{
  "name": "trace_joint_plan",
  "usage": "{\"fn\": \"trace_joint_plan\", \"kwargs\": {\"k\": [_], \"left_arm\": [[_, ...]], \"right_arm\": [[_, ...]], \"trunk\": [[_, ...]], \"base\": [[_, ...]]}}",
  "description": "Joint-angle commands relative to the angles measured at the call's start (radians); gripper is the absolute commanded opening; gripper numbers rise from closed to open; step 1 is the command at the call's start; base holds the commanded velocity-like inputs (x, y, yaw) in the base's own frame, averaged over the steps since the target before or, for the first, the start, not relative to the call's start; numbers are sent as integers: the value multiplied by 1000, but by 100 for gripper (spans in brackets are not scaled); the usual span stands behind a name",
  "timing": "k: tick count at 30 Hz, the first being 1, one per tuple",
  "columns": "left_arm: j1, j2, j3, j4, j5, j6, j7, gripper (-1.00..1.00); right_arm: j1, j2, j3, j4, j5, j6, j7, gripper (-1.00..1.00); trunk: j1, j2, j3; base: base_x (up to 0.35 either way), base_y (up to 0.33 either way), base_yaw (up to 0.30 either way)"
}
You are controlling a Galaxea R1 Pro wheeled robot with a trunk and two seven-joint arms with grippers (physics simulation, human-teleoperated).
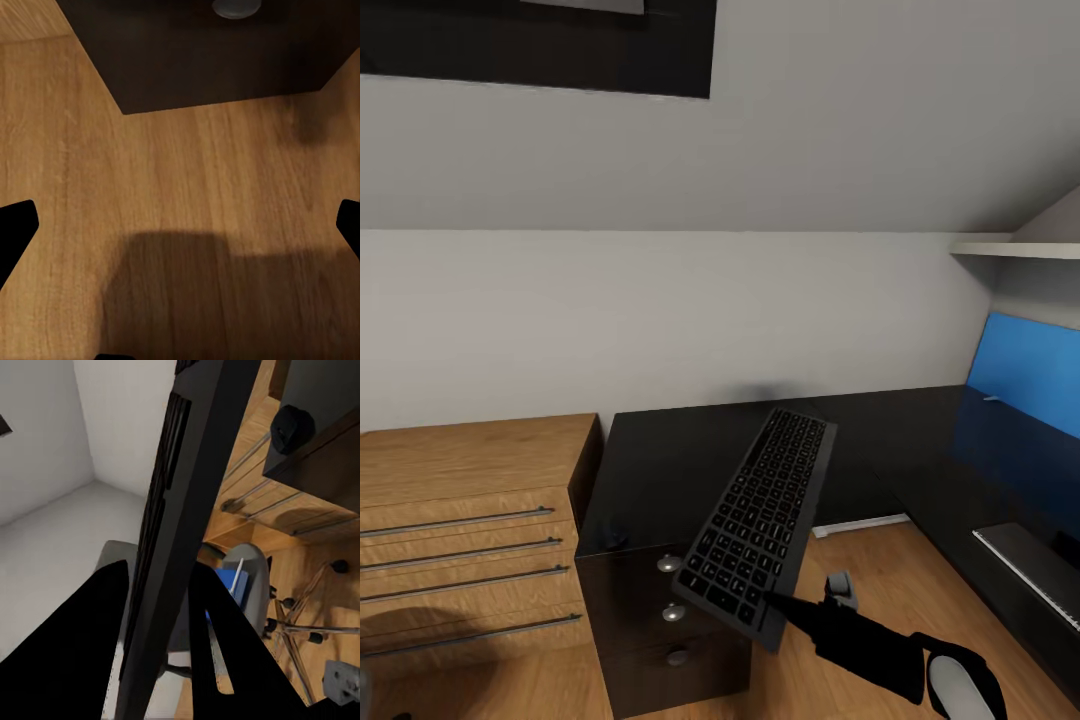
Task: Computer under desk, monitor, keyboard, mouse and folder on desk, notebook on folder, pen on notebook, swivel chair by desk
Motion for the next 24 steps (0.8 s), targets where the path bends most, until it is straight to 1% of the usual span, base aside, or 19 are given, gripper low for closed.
{"fn": "trace_joint_plan", "kwargs": {"k": [1, 4, 12, 19, 24], "left_arm": [[-1, 1, -6, -1, 7, 2, 8, 100], [-1, 1, -6, -2, 7, 2, 8, 100], [-1, 2, -6, -2, 7, 2, 8, 100], [-1, 2, -6, -2, 7, -1, 8, 100], [-1, 2, -5, -2, 7, -2, 8, 100]], "right_arm": [[-1, -1, 0, 1, -3, 9, 6, -100], [-1, -2, 0, 2, -23, 22, 10, -100], [-1, -1, 0, 8, -33, 22, 8, -100], [-1, 0, 1, 8, -34, 22, 8, -100], [-1, 1, 1, 9, -34, 22, 7, -100]], "trunk": [[0, -1, -1], [0, -1, -1], [0, -1, -1], [0, -1, -6], [0, -1, -10]], "base": [[0, 0, 0], [0, 0, 0], [0, 0, 23], [-35, 0, 215], [-266, 0, 239]]}}
